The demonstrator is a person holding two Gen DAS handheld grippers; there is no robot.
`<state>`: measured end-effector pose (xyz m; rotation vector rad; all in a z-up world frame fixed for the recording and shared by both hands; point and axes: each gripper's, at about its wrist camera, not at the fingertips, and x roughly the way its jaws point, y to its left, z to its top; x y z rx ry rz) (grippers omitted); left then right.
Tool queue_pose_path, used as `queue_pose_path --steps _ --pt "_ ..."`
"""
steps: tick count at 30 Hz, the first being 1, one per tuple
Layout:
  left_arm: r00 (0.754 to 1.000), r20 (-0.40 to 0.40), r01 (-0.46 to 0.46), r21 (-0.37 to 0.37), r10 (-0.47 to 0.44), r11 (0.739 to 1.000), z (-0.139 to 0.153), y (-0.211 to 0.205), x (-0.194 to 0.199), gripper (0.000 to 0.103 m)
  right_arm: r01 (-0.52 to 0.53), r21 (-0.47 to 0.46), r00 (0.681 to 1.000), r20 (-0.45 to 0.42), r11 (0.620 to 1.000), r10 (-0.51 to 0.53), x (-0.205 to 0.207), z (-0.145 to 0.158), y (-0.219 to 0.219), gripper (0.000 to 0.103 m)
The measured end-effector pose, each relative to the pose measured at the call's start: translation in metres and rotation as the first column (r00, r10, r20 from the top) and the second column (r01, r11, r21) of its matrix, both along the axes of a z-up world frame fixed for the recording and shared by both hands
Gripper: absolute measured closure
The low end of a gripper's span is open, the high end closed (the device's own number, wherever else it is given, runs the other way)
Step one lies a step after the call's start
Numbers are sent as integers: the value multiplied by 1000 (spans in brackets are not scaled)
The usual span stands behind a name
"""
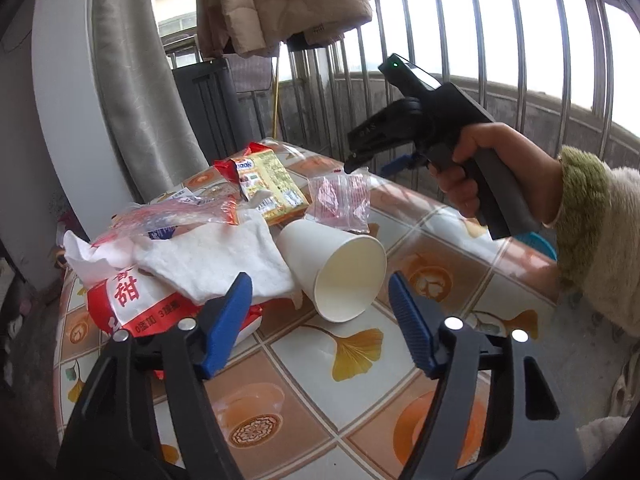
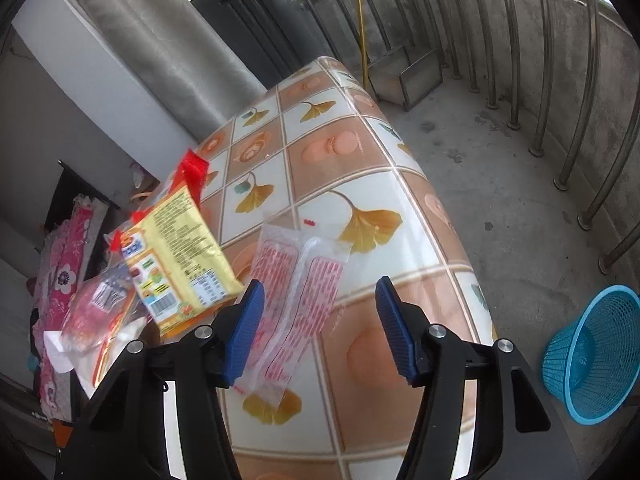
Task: Collect trash
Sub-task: 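Grasp the white paper cup rim with the left tool while the right tool grasps a clear red-printed packet, then carry the cup over the blue basket and open the left tool while the right tool holds the packet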
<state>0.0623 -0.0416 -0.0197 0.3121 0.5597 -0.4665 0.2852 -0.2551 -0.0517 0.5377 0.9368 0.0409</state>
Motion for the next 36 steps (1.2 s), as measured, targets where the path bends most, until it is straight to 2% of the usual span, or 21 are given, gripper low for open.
queue_pose_path --steps 2,5,8,11,16,23,26,36 --pt "1000 4 7 36 -7 999 -7 -6 3 48 -15 4 1000 -17 1000 15 8 -7 0 54" --pt "1000 12 6 82 -7 997 -16 -14 7 58 -48 -45 999 -6 998 48 12 -8 7 61" --pt "1000 -5 9 99 -9 995 -22 -18 13 67 -61 -84 998 -12 995 60 15 -11 11 74" --pt "1000 -28 -2 101 5 995 -27 -19 20 77 -65 -122 998 -21 990 62 17 -16 14 94" --pt "998 -55 -31 87 35 996 -29 -17 26 95 -62 -158 998 -1 986 63 16 -17 17 99" --pt "998 -47 -38 53 41 998 -24 -13 27 102 -32 -117 999 35 993 36 -1 -8 5 101" --pt "998 -54 -34 34 36 999 -20 -10 21 102 -11 -100 998 59 995 17 -13 1 -2 101" --pt "999 17 -28 13 28 1000 10 -8 -6 102 67 -86 985 165 994 -52 -76 43 -26 101"
